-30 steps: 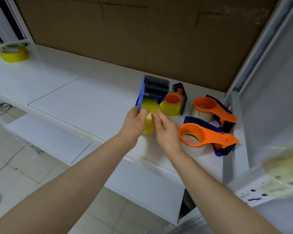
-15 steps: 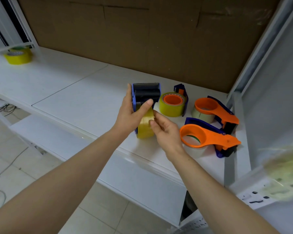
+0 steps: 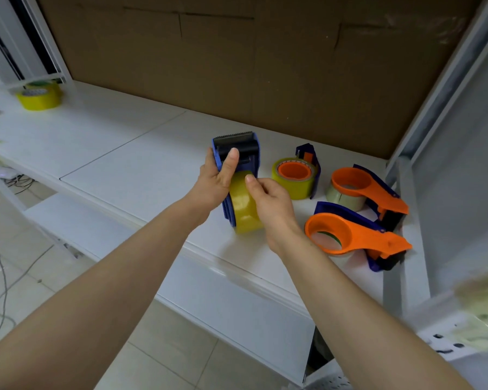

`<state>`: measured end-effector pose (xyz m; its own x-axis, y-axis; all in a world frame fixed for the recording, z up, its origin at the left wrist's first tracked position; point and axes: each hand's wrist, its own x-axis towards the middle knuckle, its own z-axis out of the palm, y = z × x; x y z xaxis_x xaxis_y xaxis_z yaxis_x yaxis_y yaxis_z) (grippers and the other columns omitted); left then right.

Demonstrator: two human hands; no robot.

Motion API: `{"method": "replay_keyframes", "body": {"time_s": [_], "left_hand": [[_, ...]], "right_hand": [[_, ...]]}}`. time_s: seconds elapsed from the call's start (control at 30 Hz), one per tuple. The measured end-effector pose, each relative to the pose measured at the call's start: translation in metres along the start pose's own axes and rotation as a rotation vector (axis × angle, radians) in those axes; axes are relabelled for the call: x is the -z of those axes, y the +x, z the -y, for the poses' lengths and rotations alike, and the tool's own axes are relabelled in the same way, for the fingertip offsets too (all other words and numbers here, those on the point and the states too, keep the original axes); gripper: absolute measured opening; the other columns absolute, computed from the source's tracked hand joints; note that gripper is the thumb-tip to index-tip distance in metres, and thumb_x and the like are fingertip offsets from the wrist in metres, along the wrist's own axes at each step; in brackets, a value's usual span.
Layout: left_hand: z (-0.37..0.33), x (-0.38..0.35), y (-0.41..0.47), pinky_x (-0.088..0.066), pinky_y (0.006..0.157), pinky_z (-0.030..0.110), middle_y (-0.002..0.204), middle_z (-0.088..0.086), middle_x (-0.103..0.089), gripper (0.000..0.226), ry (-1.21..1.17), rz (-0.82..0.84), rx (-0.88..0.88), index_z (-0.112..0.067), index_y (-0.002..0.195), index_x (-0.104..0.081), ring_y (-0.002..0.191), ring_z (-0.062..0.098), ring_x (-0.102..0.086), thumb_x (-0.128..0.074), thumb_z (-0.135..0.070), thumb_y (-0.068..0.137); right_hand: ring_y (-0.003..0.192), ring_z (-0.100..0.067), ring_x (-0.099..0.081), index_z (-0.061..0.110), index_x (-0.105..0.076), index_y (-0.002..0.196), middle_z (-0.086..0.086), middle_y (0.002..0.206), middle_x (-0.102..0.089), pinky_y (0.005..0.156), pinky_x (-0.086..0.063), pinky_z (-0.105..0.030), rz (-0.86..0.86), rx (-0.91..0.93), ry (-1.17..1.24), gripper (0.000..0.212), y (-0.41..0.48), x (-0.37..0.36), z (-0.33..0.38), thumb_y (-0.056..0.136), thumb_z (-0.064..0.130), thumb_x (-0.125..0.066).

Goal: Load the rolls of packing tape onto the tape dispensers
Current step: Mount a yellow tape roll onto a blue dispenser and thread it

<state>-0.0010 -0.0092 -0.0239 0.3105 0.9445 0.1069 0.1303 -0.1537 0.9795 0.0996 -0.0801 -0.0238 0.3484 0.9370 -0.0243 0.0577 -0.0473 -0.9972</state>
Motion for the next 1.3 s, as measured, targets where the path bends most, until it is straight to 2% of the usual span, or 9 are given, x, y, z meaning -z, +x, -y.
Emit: {"method": "replay_keyframes", "body": {"time_s": [0.2, 0.3, 0.37, 0.43, 0.53, 0.73, 1.07, 1.2, 1.3], "left_hand": [[0.005, 0.004, 0.007, -0.045, 0.084, 0.024, 0.127, 0.001, -0.053, 0.052, -0.020, -0.031, 0.036, -0.029, 0.134, -0.035, 0.112, 0.017, -0.054, -0.042, -0.054, 0.090], [0.004, 0.001, 0.010, -0.050, 0.094, 0.035, 0.125, 0.003, -0.056, 0.063, -0.014, -0.056, 0.028, -0.029, 0.130, -0.039, 0.112, 0.020, -0.057, -0.049, -0.065, 0.079], [0.003, -0.002, 0.013, -0.050, 0.096, 0.041, 0.124, 0.004, -0.057, 0.079, -0.006, -0.041, 0.044, -0.030, 0.129, -0.041, 0.111, 0.022, -0.057, -0.051, -0.075, 0.065], [0.004, -0.005, 0.016, -0.049, 0.096, 0.044, 0.123, 0.004, -0.057, 0.088, 0.018, -0.031, 0.056, -0.033, 0.126, -0.044, 0.111, 0.024, -0.058, -0.052, -0.084, 0.055], [0.010, -0.008, 0.021, -0.048, 0.097, 0.047, 0.122, 0.005, -0.058, 0.089, 0.060, -0.035, 0.069, -0.038, 0.118, -0.046, 0.113, 0.026, -0.056, -0.051, -0.092, 0.048], [0.008, -0.007, 0.024, -0.045, 0.100, 0.046, 0.125, 0.005, -0.054, 0.098, 0.069, -0.048, 0.093, -0.034, 0.122, -0.043, 0.114, 0.026, -0.054, -0.047, -0.093, 0.044], [0.010, -0.008, 0.030, -0.047, 0.098, 0.046, 0.125, 0.004, -0.055, 0.103, 0.057, -0.015, 0.090, -0.034, 0.124, -0.043, 0.112, 0.025, -0.056, -0.049, -0.094, 0.041], [0.012, -0.012, 0.031, -0.047, 0.099, 0.048, 0.126, 0.005, -0.053, 0.092, 0.051, -0.019, 0.089, -0.037, 0.123, -0.041, 0.114, 0.028, -0.054, -0.048, -0.090, 0.048], [0.016, -0.016, 0.033, -0.045, 0.099, 0.049, 0.125, 0.005, -0.055, 0.087, 0.067, -0.020, 0.073, -0.043, 0.119, -0.044, 0.116, 0.029, -0.053, -0.050, -0.093, 0.048]], "right_hand": [[0.101, -0.019, -0.063, 0.018, -0.065, 0.107, -0.006, 0.109, -0.068, 0.091, -0.050, -0.033, 0.119, 0.005, 0.084, 0.019, -0.004, 0.006, -0.003, 0.094, 0.024, -0.054], [0.084, -0.010, -0.064, 0.020, -0.065, 0.099, -0.004, 0.102, -0.067, 0.075, -0.052, -0.020, 0.165, -0.077, 0.140, 0.012, -0.003, 0.016, 0.008, 0.093, 0.019, -0.055], [0.076, -0.006, -0.057, 0.019, -0.061, 0.095, -0.001, 0.094, -0.063, 0.065, -0.045, -0.018, 0.104, -0.164, 0.087, 0.014, 0.001, 0.019, 0.019, 0.093, 0.031, -0.054], [0.081, -0.013, -0.055, 0.014, -0.059, 0.097, 0.000, 0.088, -0.058, 0.075, -0.046, -0.027, 0.051, -0.108, -0.134, 0.032, 0.007, 0.018, 0.021, 0.092, 0.045, -0.050], [0.092, -0.021, -0.057, 0.011, -0.065, 0.099, -0.003, 0.091, -0.061, 0.086, -0.047, -0.041, -0.006, 0.071, -0.245, 0.029, 0.010, 0.014, 0.017, 0.094, 0.036, -0.051], [0.103, -0.015, -0.058, 0.012, -0.061, 0.117, -0.002, 0.110, -0.064, 0.090, -0.048, -0.028, -0.004, 0.082, 0.000, 0.028, -0.003, 0.019, -0.004, 0.092, 0.021, -0.057], [0.092, -0.011, -0.061, 0.023, -0.060, 0.099, 0.003, 0.095, -0.065, 0.084, -0.051, -0.023, 0.087, 0.073, 0.132, 0.025, -0.013, 0.033, -0.013, 0.086, 0.002, -0.061], [0.102, -0.026, -0.064, 0.015, -0.064, 0.106, -0.007, 0.103, -0.068, 0.091, -0.051, -0.040, 0.022, -0.151, 0.229, 0.021, 0.001, 0.026, 0.002, 0.089, 0.026, -0.058], [0.095, -0.020, -0.063, 0.025, -0.059, 0.092, -0.002, 0.101, -0.066, 0.088, -0.051, -0.036, 0.057, -0.194, 0.160, 0.020, 0.009, 0.013, 0.013, 0.090, 0.043, -0.055]]}}
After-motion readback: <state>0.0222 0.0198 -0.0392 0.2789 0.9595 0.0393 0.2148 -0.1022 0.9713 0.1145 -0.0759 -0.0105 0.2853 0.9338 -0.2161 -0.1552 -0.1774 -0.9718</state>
